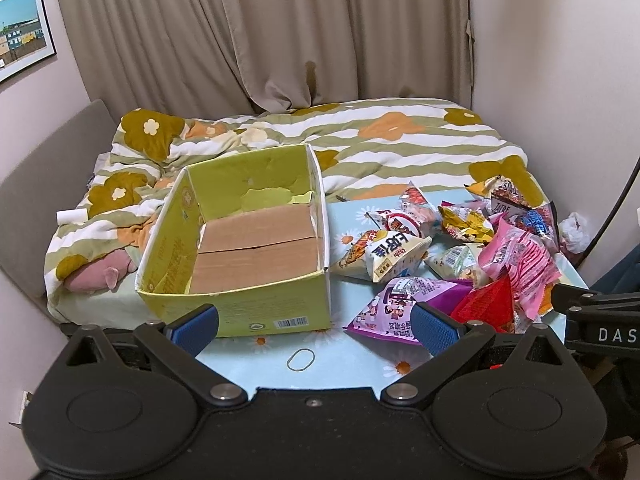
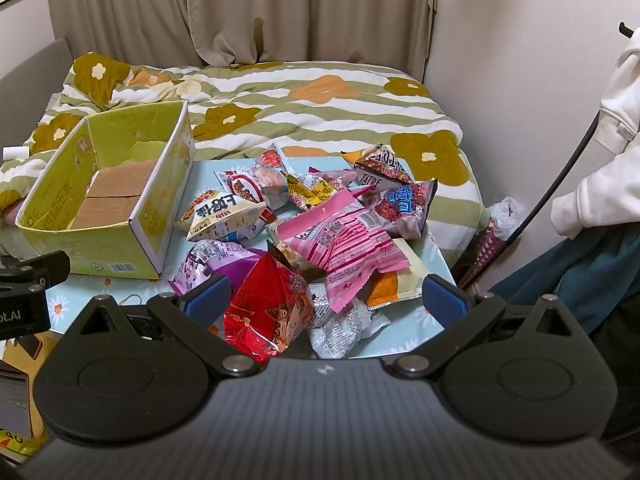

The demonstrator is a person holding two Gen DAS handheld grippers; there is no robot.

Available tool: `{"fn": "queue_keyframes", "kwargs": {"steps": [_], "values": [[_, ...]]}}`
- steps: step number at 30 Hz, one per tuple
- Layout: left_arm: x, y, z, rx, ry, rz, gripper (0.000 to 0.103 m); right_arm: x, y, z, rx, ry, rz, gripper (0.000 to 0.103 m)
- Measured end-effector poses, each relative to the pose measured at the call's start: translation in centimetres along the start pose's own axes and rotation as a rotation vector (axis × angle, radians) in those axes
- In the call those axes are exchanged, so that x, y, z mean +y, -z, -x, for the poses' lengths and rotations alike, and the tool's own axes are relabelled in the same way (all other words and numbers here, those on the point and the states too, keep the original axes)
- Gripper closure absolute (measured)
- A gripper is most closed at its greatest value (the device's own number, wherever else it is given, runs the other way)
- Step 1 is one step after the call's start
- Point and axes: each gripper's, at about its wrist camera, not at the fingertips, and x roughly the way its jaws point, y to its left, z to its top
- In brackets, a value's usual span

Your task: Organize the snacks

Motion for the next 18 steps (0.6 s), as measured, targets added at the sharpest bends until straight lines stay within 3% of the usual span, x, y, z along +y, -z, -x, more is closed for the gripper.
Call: {"fn": "queue_keyframes", "kwargs": {"steps": [18], "values": [[-0.04,-0.07,-0.11,0.000,-0.002,0.001,0.000,0.07,-0.06,-0.03,-0.002,0.000,0.000,0.000]]}}
